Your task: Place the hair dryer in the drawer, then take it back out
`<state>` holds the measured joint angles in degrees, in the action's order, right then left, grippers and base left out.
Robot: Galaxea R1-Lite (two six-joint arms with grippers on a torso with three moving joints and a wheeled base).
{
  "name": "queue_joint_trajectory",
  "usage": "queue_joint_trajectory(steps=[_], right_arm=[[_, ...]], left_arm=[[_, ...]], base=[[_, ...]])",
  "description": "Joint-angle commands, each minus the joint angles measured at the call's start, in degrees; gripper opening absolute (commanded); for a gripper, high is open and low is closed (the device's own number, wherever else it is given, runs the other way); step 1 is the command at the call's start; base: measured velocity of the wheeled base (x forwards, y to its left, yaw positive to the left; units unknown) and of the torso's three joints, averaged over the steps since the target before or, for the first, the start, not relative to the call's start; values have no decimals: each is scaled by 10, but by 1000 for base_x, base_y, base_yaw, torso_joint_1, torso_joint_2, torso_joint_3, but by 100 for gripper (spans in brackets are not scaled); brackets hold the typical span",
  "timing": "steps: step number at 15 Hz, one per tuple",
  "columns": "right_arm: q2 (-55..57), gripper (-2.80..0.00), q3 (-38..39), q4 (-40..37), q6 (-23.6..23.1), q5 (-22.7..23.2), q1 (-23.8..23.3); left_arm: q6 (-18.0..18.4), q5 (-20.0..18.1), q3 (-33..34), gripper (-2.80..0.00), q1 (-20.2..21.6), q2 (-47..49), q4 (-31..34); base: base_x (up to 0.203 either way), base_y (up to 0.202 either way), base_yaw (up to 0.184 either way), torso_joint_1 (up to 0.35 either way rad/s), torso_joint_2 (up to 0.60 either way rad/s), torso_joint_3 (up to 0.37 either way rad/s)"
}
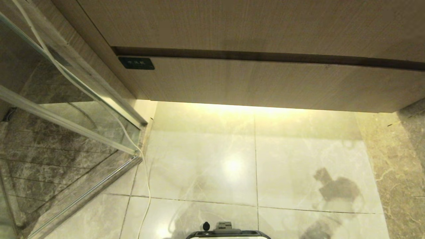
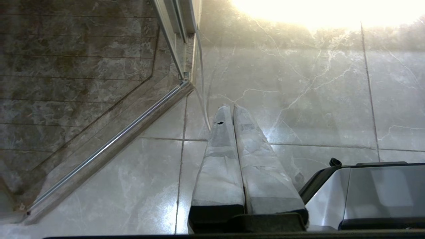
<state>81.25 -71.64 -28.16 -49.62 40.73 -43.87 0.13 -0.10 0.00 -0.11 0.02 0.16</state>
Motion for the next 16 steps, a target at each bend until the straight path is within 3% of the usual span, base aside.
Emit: queue_joint_trajectory(steps=[1,4,5,7,9,11,16], right_arm=[[-93,-280,47,-7,-1,-1,5],[-174,-280,100,-11,10,-14,32],[-192,-280,105,-11,34,-31,64],[-230,-280,109,8,159,-101,159],[-292,-280,135,38,300,-214,278],[-420,-280,221,64,375,-291,363],[-770,-280,512,129,427,-352,457]], left_arm=[[0,0,0,-280,0,0,0],[0,0,1,-280,0,0,0],[0,1,0,-280,0,0,0],[0,0,1,-280,0,0,0],[0,1,0,-280,0,0,0],[0,1,1,-280,0,0,0],[0,0,0,-280,0,0,0]], base=[[0,0,0,0,0,0],[0,0,0,0,0,0],[0,0,0,0,0,0],[0,0,0,0,0,0],[0,0,0,0,0,0],[0,0,0,0,0,0],[0,0,0,0,0,0]])
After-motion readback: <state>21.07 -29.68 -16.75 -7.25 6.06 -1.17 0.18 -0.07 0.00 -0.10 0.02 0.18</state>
